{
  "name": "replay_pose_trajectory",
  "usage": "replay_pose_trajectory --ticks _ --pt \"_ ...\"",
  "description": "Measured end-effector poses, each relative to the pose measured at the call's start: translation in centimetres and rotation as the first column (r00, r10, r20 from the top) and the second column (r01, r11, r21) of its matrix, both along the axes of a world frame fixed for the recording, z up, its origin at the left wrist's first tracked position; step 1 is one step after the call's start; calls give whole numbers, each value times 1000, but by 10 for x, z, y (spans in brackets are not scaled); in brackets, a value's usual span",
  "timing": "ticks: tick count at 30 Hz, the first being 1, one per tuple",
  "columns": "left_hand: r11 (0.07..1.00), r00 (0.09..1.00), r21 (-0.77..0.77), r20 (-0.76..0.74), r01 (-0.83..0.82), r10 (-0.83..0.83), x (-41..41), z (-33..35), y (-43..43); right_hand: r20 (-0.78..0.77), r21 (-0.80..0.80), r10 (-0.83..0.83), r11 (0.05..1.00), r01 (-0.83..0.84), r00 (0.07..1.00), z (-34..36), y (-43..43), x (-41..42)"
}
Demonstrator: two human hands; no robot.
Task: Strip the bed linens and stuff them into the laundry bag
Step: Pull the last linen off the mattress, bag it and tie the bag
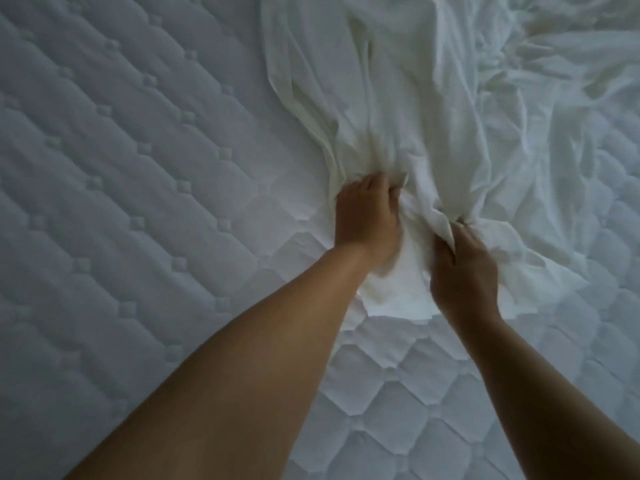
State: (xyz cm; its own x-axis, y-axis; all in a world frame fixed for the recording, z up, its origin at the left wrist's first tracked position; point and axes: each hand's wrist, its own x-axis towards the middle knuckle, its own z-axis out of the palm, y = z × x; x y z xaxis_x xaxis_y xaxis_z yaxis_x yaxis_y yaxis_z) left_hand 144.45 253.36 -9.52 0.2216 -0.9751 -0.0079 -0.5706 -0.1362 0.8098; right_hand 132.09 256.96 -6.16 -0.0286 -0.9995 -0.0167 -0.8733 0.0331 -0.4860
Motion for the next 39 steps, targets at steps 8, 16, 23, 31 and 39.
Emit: replay_pose_trajectory --ticks 8,16,23,31,39 --pt "858 763 507 -584 76 278 66 75 134 225 21 26 999 -31 974 73 102 55" --pt "758 555 653 -630 -2 544 79 147 208 472 536 149 734 -417 869 159 233 64" --pt "827 957 540 -291 155 10 47 234 315 594 568 -279 810 -148 755 220 351 11" --pt "725 804 380 -95 574 -587 -23 304 451 555 608 -435 794 11 709 277 359 -22" --pt "885 878 254 189 389 -440 12 347 422 806 464 -385 882 -77 450 328 400 -54"
